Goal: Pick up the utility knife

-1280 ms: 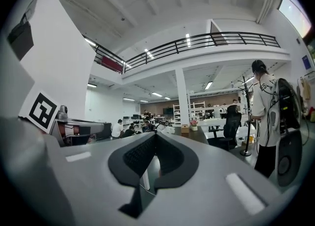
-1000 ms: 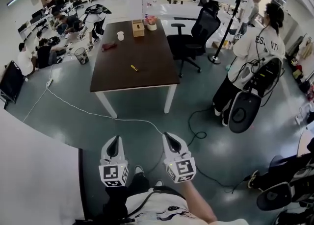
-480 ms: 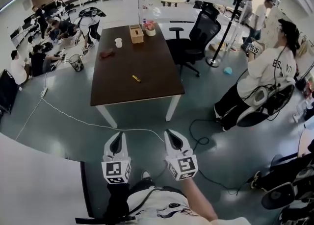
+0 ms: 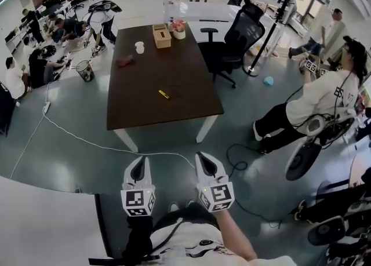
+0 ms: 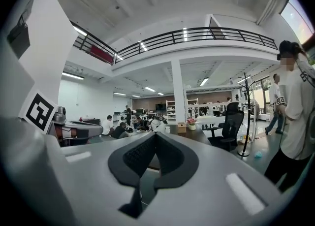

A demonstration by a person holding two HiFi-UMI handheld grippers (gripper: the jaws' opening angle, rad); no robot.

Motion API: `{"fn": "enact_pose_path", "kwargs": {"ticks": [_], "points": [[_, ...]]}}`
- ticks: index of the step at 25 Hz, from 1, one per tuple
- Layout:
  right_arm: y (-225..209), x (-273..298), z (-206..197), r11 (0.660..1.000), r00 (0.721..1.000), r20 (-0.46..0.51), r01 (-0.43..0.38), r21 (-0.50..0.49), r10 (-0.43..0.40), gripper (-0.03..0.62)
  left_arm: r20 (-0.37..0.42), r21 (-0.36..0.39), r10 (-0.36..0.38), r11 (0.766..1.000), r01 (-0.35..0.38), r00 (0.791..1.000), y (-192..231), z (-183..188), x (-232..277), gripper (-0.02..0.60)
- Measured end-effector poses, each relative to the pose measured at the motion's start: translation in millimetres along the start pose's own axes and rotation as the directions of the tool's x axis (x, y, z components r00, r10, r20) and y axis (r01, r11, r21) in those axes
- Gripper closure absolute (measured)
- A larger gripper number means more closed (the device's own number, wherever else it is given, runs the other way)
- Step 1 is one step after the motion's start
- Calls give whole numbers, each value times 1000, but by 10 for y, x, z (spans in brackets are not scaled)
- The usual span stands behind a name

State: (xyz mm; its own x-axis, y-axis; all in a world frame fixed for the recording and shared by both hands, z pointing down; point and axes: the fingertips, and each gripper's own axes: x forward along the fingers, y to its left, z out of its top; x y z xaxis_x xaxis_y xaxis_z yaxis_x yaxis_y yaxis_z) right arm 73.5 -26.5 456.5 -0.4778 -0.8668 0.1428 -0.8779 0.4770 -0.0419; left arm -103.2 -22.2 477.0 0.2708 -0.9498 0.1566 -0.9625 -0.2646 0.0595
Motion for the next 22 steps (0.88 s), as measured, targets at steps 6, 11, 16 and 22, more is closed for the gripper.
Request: {"fn": "enact_pose_path", "kwargs": {"ticks": [6,11,16,22], "points": [[-131,330,-47,1000,1000,-24,-7,-7,7,592,-12,-25,4,1000,-4,1000,122,-80,301,584],[-285,779,26,999,999,-5,-41,-7,41,592,-7,-25,41,999,-41,999,332,-18,672,584],[-488,1258,175,997,997,14,-72,-10,72,592,13,-14,59,998,-59,998,475,186,1188,584],[-765,1746,334,995,995,26,-96,-7,97,592,31,-2,58,998,-58,998,521,379,1725,584]]}}
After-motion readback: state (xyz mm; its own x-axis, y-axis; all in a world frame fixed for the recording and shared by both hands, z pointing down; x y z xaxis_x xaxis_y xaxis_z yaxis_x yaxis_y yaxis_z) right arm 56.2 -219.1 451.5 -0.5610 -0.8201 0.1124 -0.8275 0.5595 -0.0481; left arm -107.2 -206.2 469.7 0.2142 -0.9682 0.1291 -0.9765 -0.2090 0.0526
